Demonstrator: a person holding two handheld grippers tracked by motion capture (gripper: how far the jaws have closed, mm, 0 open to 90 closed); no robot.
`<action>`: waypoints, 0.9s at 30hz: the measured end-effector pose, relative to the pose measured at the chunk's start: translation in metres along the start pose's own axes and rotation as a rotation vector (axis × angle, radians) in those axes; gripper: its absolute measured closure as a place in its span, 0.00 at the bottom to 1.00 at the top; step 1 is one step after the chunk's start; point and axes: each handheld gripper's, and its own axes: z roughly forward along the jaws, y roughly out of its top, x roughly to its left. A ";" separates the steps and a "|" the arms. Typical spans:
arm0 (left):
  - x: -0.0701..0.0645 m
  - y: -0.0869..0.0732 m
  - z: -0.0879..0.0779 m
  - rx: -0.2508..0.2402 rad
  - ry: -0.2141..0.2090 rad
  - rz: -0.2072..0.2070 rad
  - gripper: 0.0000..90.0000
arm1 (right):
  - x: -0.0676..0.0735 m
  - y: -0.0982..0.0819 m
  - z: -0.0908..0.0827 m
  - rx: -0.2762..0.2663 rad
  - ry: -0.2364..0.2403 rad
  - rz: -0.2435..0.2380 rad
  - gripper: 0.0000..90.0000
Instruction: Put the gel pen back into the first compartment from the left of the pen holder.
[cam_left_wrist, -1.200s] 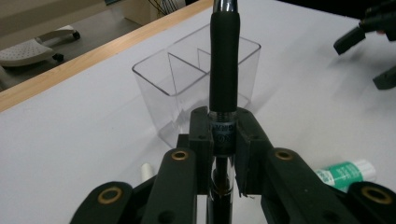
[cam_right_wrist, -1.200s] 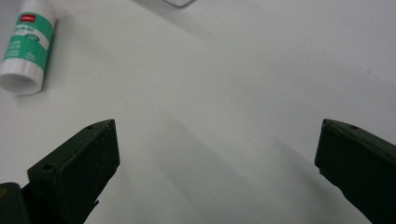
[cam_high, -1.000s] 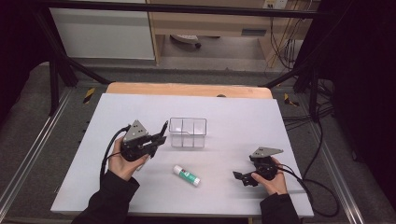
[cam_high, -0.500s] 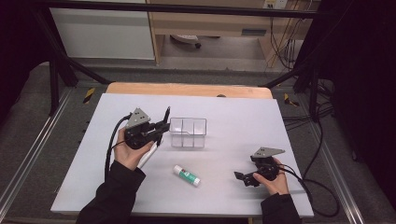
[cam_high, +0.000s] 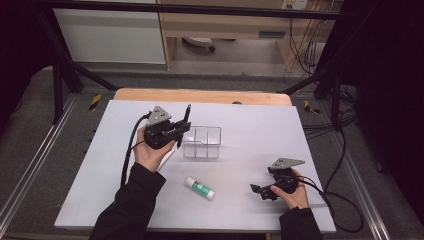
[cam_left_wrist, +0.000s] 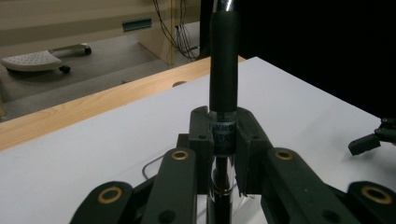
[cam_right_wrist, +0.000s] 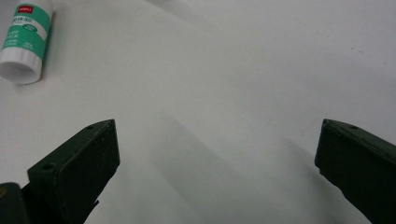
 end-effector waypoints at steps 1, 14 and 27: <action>0.000 0.001 0.003 0.003 0.003 0.004 0.87 | 0.000 0.000 0.000 -0.001 -0.001 -0.002 0.00; 0.005 0.012 0.027 -0.003 0.034 -0.002 0.87 | 0.000 0.000 0.000 0.000 0.001 -0.003 0.00; 0.012 0.012 0.047 0.010 0.057 0.011 0.87 | 0.000 0.000 0.000 -0.004 0.005 -0.004 0.00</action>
